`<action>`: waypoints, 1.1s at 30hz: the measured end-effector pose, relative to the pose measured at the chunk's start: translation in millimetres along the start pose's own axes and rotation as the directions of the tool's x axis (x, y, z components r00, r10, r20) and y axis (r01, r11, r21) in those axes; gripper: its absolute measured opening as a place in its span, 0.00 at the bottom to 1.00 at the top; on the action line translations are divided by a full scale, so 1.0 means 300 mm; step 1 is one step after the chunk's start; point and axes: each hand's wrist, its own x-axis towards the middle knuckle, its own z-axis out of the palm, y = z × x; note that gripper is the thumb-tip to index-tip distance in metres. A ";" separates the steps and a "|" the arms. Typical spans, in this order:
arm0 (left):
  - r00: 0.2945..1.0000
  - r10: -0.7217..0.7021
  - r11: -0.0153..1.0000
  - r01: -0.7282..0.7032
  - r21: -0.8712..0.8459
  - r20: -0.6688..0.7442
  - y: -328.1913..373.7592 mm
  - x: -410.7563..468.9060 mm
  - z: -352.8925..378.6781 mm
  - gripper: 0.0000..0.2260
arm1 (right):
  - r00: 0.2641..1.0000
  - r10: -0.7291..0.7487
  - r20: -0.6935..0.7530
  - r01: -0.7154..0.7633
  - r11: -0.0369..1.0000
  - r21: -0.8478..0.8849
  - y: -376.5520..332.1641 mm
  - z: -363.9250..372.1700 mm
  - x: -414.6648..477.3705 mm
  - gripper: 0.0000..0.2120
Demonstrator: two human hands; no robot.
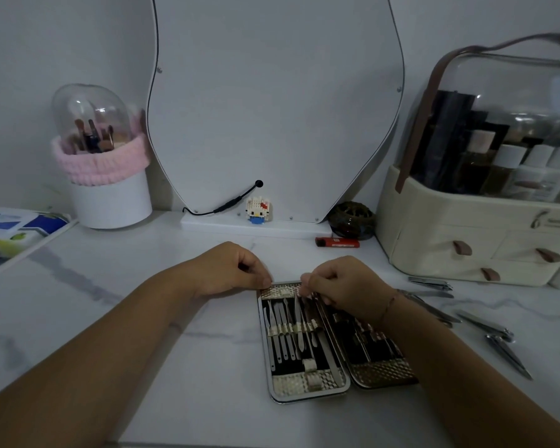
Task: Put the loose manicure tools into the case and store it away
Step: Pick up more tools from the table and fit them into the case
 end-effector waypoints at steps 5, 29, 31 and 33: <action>1.000 -0.004 1.000 0.004 -0.002 0.004 0.000 0.000 -0.001 0.03 | 1.000 -0.005 0.029 0.005 1.000 0.030 -0.010 -0.004 -0.010 0.15; 1.000 -0.003 1.000 0.002 -0.028 -0.018 0.012 -0.014 0.007 0.05 | 0.980 0.195 -0.028 -0.189 0.886 -0.424 0.212 -0.312 -0.236 0.01; 1.000 -0.004 1.000 0.003 -0.029 -0.024 0.015 -0.015 0.008 0.04 | 0.980 0.198 -0.005 -0.181 0.888 -0.423 0.207 -0.311 -0.237 0.05; 1.000 -0.001 1.000 0.000 -0.029 -0.025 0.016 -0.015 0.009 0.03 | 0.978 0.207 -0.006 -0.189 0.883 -0.429 0.201 -0.314 -0.235 0.06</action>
